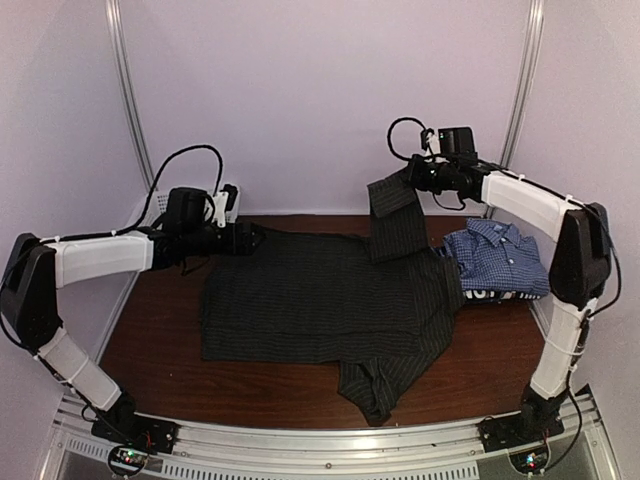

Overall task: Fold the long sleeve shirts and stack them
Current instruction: Adjust the sleeve at the center of the board, then move the flattened shirt to the center of the board.

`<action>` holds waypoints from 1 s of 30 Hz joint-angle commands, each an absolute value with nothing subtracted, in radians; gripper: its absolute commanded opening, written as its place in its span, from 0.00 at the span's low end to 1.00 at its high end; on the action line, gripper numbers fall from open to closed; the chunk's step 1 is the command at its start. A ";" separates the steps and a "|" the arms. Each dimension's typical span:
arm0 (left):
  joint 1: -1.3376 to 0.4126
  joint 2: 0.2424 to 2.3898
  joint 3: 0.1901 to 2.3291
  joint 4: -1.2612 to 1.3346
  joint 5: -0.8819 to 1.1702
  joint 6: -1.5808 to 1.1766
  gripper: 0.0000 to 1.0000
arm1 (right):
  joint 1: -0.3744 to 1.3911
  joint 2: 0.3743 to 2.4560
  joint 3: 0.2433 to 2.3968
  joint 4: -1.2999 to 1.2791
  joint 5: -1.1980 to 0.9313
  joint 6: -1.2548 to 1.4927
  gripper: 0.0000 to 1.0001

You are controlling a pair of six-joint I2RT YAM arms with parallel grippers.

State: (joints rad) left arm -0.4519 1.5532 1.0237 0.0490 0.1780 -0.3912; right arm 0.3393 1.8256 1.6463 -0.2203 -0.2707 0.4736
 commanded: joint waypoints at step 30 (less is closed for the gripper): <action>-0.509 1.656 0.782 0.202 0.241 -0.400 0.92 | 0.439 1.572 0.955 -0.016 -0.258 0.439 0.98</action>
State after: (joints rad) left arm -0.4870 1.6119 0.8051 0.1387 0.2321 -0.3935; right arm 0.3813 1.5871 1.0691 -0.0299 -0.2646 0.4297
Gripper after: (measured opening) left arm 0.927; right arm 0.977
